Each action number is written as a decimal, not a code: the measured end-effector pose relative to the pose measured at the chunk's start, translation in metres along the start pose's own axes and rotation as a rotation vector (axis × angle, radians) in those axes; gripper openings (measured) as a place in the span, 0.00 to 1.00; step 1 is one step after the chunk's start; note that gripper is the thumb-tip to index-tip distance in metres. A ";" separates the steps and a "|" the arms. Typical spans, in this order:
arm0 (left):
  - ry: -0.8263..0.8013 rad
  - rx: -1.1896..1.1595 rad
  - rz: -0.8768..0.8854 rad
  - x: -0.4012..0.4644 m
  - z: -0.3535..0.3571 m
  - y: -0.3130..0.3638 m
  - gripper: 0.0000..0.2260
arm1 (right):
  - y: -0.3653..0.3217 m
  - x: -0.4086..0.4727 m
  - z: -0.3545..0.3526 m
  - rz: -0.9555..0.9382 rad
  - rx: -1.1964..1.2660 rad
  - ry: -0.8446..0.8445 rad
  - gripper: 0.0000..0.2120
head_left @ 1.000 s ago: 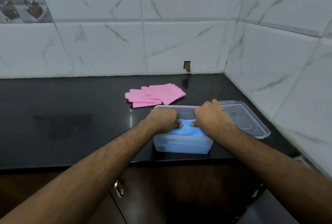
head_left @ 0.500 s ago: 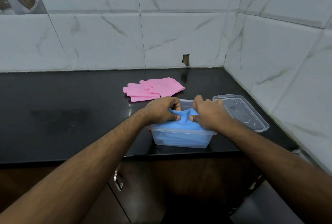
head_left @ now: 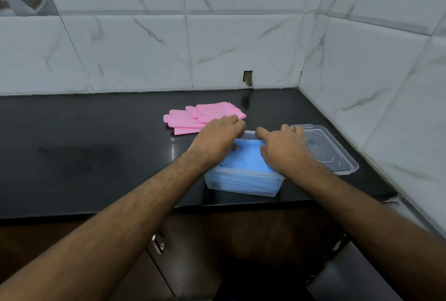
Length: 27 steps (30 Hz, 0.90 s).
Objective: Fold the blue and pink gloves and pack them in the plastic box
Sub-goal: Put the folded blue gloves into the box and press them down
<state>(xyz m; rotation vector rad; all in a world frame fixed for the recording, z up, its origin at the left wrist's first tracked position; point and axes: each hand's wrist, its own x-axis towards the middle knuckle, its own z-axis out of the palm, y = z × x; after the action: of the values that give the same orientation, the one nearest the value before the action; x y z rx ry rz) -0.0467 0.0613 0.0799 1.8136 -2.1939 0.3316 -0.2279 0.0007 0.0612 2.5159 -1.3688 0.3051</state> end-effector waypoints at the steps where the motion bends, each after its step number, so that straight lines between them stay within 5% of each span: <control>1: -0.064 -0.057 0.056 -0.001 -0.001 0.001 0.12 | 0.000 0.000 0.001 0.000 -0.031 0.008 0.08; 5: -0.305 -0.067 0.117 0.001 0.001 0.002 0.23 | -0.001 0.001 0.001 0.031 -0.101 0.019 0.07; 11: -0.397 -0.097 0.046 0.002 -0.001 -0.005 0.34 | -0.001 0.003 0.003 0.031 -0.161 0.030 0.08; 17: -0.444 0.018 0.062 0.002 -0.005 -0.002 0.36 | -0.005 0.007 -0.001 -0.025 -0.179 -0.086 0.09; 24: -0.450 -0.010 0.061 0.000 -0.004 -0.003 0.35 | -0.004 0.005 0.003 -0.026 -0.199 -0.027 0.22; 27: -0.465 -0.010 0.064 -0.001 -0.005 -0.004 0.35 | -0.004 0.006 0.002 -0.030 -0.192 -0.042 0.19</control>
<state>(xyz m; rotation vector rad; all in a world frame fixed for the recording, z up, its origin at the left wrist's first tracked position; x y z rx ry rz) -0.0425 0.0632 0.0843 1.9726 -2.5490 -0.1047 -0.2211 -0.0030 0.0606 2.3944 -1.3071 0.1095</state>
